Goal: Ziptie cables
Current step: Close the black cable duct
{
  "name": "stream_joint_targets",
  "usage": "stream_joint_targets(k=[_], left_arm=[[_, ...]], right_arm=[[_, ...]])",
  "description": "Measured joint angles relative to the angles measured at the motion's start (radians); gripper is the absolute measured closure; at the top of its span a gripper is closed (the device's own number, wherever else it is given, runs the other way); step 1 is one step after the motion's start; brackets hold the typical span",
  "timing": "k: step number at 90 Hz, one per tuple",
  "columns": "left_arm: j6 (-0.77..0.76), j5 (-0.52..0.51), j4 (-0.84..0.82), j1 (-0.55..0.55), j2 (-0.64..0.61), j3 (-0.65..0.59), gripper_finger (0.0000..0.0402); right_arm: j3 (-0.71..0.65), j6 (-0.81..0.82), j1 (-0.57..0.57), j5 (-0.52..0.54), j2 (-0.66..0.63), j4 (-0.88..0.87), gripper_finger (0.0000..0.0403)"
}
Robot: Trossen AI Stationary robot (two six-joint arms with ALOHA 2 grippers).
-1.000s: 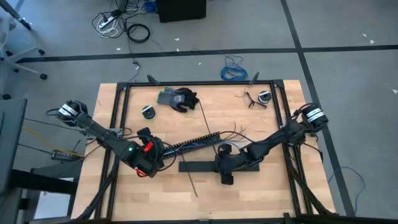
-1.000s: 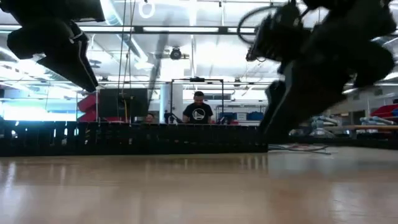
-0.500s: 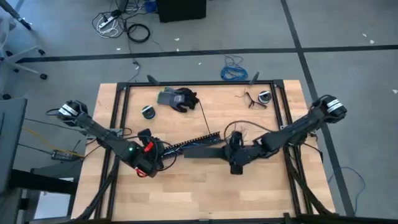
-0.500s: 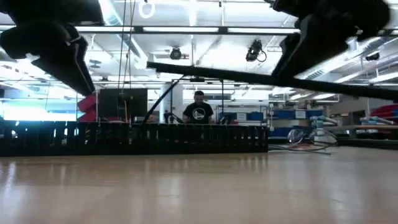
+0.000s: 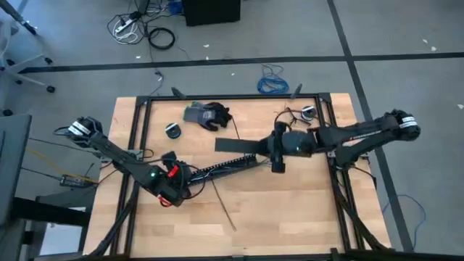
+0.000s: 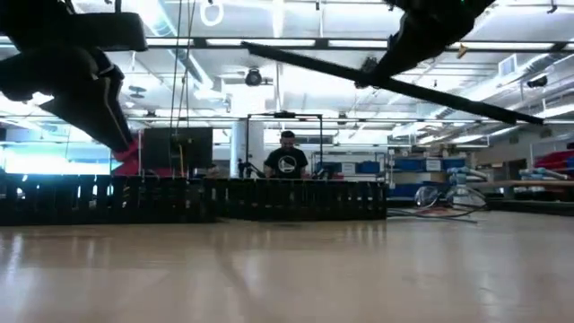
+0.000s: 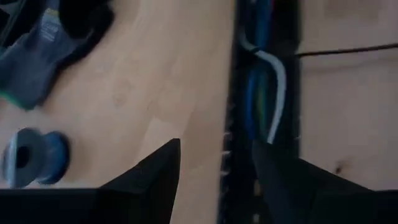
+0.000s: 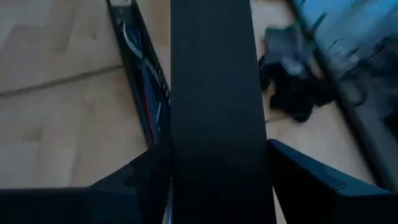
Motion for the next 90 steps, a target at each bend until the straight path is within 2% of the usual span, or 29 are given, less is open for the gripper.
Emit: stream_joint_targets(k=[8, 18, 30, 45, 53, 80, 90], left_arm=[[0.046, 0.023, 0.073, 0.0, 0.0, -0.016, 0.0208], [0.046, 0.024, 0.064, 0.001, 0.0, -0.018, 0.0208], [0.046, 0.072, 0.076, 0.01, 0.0, -0.018, 0.0208], [0.113, 0.046, 0.203, 0.037, 0.006, -0.018, 0.0208], [0.159, 0.032, 0.27, 0.085, 0.011, -0.017, 0.0208], [0.349, 0.252, 0.529, 0.268, 0.138, -0.017, 0.0208], [0.383, 0.29, 0.588, 0.301, 0.173, -0.017, 0.0208]], right_arm=[[0.0, -0.008, -0.043, -0.083, 0.019, -0.035, 0.0172], [0.0, -0.031, -0.074, -0.176, 0.042, -0.06, 0.0172], [0.0, -0.053, -0.098, -0.251, 0.077, -0.087, 0.0172], [0.0, -0.054, -0.117, -0.258, 0.112, -0.109, 0.0172], [0.0, -0.054, -0.121, -0.258, 0.124, -0.115, 0.0172], [0.0, -0.053, -0.123, -0.241, 0.127, -0.142, 0.0171], [0.0, -0.058, -0.123, -0.241, 0.127, -0.152, 0.0171]])
